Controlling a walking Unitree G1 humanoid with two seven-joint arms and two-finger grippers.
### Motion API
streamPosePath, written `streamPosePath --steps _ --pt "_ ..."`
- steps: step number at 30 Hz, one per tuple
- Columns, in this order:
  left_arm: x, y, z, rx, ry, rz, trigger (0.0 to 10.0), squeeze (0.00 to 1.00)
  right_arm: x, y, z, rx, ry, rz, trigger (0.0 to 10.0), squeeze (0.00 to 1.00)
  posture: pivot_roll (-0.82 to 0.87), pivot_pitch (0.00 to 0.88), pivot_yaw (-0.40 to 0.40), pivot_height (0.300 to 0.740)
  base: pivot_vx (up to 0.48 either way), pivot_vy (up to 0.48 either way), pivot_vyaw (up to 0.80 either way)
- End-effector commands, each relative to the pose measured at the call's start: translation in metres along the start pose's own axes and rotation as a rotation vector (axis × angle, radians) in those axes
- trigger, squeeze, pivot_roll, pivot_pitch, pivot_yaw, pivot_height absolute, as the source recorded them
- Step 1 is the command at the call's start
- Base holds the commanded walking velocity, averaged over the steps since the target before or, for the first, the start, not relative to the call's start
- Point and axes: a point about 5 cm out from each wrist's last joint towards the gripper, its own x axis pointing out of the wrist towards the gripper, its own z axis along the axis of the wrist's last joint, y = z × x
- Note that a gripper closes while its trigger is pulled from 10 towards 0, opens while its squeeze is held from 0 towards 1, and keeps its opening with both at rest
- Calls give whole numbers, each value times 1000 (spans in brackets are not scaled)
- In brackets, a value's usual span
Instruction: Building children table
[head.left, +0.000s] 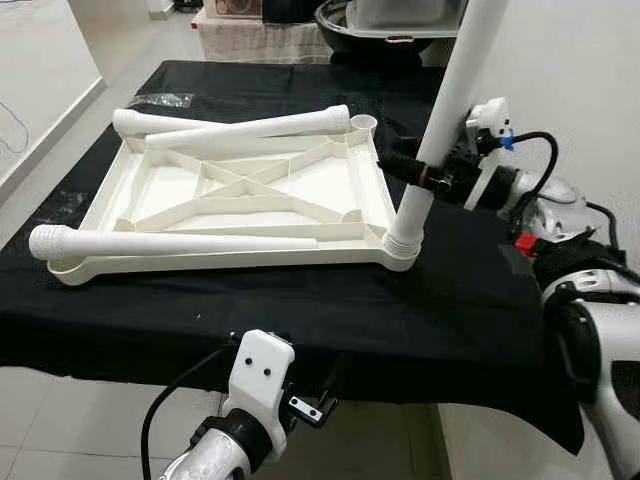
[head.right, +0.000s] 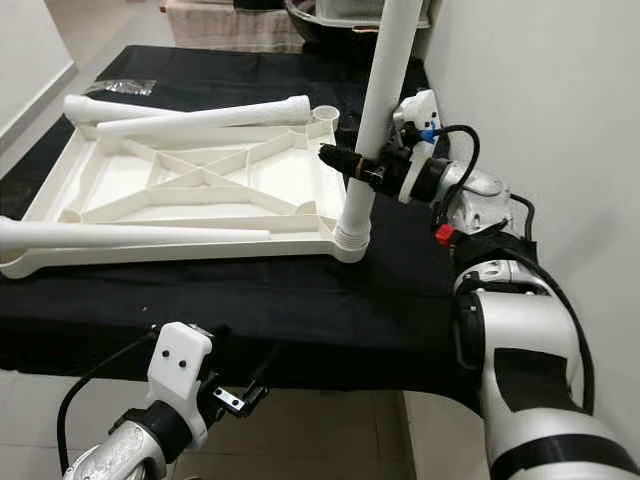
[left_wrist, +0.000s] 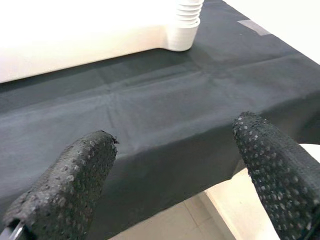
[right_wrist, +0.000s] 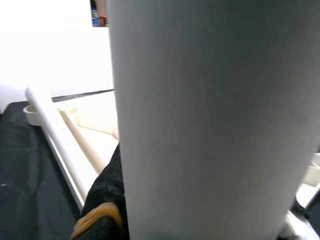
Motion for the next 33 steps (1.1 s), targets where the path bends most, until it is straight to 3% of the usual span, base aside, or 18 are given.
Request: streamPosePath --steps 1,3,11,12,16,18,28,31,33 --pt "0 -1 -4 -2 14 -4 10000 0 6 16 -39 66 126 16 10000 0 145 168 -26 740 0 0 0" --pt "2 -1 -3 -4 6 -9 10000 0 17 19 -42 55 161 -53 10000 0 144 165 -25 740 0 0 0" --pt "6 -1 -2 11 -8 -20 10000 0 31 17 -46 77 224 -236 10000 0 136 153 -25 740 0 0 0" --pt "10 0 -1 12 -22 -22 10000 0 39 16 -47 87 245 -373 10000 0 120 147 -29 740 0 0 0" --pt "11 0 -1 11 -25 -22 10000 0 40 16 -47 93 249 -392 10000 0 120 147 -29 740 0 0 0" --pt "13 -1 -1 25 -31 -29 10000 0 41 14 -49 141 227 -533 10000 0 121 140 -38 740 0 0 0" --pt "16 -1 -1 24 -39 -35 10000 0 40 10 -48 170 150 -713 10000 0 117 132 -38 740 0 0 0" --pt "18 0 -1 29 -48 -37 10000 0 40 13 -50 131 113 -811 10000 0 109 127 -33 740 0 0 0" --pt "18 0 -1 29 -48 -37 10000 0 40 13 -50 131 113 -811 10000 0 109 127 -33 740 0 0 0"
